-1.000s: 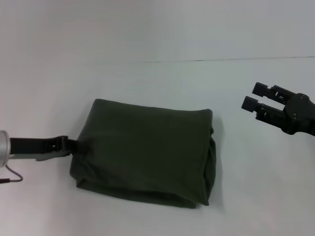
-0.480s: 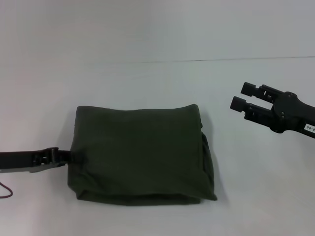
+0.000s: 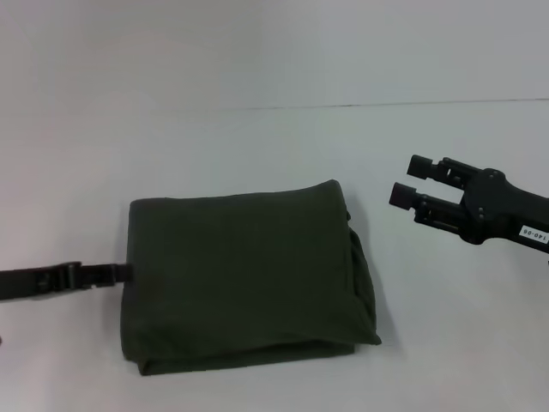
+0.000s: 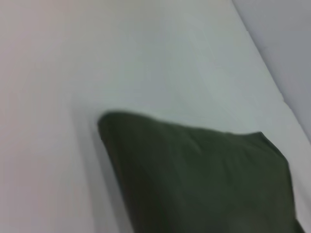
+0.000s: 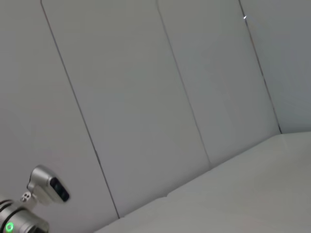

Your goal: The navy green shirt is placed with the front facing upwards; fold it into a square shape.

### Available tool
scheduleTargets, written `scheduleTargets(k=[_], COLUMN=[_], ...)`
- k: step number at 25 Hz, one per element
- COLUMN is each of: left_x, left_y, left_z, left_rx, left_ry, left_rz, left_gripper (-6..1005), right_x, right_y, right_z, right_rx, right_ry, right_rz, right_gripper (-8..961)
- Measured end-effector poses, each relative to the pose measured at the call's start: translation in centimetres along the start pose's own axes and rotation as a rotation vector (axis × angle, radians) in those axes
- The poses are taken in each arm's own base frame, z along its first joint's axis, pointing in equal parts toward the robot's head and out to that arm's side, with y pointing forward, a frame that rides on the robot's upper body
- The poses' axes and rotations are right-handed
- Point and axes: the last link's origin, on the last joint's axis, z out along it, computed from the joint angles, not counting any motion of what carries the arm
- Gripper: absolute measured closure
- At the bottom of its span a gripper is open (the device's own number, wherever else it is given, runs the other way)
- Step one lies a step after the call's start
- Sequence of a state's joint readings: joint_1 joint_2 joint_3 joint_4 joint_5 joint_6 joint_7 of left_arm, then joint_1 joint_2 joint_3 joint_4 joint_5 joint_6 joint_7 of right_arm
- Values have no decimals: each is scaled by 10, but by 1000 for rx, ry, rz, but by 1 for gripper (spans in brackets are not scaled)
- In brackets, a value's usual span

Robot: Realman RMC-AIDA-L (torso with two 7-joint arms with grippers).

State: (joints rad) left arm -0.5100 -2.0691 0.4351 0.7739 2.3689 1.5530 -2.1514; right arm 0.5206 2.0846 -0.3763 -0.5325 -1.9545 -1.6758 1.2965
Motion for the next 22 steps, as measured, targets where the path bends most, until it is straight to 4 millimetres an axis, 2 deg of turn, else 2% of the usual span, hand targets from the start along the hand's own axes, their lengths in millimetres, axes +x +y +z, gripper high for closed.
scheduleTargets(k=[1,7,11,16,20,22], left_x=[1,17,28,25,17,12], left_y=[-2,-1,13,36,47,52], left_z=[-3,-22,-27,-28,-28,-29], left_rx=[8,21,-45,-185,-268,-314], left_ry=[17,153,245,273,269,268], left_rz=[20,236,411,596,688,725], left_gripper=[790,521,348,124,61,62], right_x=[0,5,9,14,20,23], right_y=[0,4,9,17,26,31], right_z=[0,3,7,16,26,30], right_rx=[-3,-36,-76,-146,-224,-263], right_ry=[5,52,86,129,173,202], right_rz=[-2,-60,-127,-170,-219,-241], right_gripper=[198,184,145,71,11,10])
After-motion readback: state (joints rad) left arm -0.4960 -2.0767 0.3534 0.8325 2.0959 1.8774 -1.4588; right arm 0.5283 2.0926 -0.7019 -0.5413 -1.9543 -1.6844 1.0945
